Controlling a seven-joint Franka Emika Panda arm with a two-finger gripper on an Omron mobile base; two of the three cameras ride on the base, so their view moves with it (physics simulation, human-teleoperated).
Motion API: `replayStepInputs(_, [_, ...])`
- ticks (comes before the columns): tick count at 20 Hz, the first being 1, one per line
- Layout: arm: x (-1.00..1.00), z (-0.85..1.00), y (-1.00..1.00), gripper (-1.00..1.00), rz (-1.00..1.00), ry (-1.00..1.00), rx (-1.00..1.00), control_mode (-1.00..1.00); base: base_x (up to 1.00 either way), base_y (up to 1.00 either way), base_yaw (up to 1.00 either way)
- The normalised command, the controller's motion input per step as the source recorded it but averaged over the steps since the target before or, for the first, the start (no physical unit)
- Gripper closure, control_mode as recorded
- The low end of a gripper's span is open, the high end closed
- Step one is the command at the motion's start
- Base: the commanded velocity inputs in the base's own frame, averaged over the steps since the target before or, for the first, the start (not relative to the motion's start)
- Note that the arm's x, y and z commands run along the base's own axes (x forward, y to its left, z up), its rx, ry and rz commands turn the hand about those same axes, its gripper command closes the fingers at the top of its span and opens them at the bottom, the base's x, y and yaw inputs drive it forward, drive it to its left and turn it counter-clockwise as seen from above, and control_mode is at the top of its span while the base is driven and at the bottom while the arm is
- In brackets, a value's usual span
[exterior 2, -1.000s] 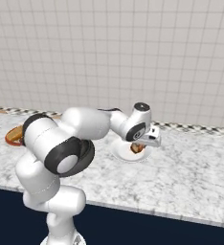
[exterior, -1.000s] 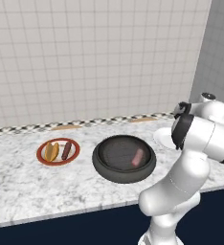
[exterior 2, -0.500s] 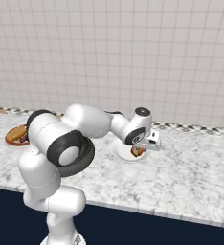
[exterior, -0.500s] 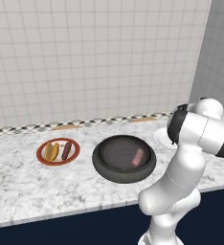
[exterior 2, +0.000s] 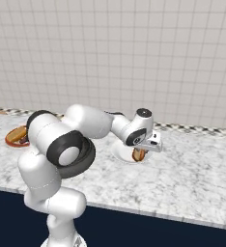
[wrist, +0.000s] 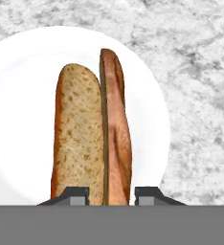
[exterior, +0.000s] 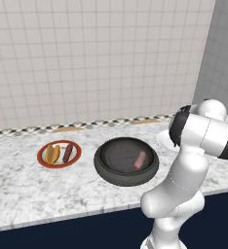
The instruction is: Place one bun and one sausage from the bowl on each plate.
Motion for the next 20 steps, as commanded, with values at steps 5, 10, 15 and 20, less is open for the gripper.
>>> replayStepInputs(5, [0.0,0.0,0.0,-1.0,0.0,0.0,0.0,-1.0,0.0,0.0,0.0])
replayStepInputs(10, [-0.37,0.24,0.11,-1.0,-0.03,-0.04,0.0,-1.0,0.0,0.0,0.0])
replayStepInputs(15, [-0.89,0.56,0.65,-1.0,-0.24,0.01,0.0,-1.0,0.0,0.0,0.0])
replayStepInputs(20, [-0.27,0.9,0.96,-1.0,-0.13,0.0,-0.01,-1.0,0.0,0.0,0.0])
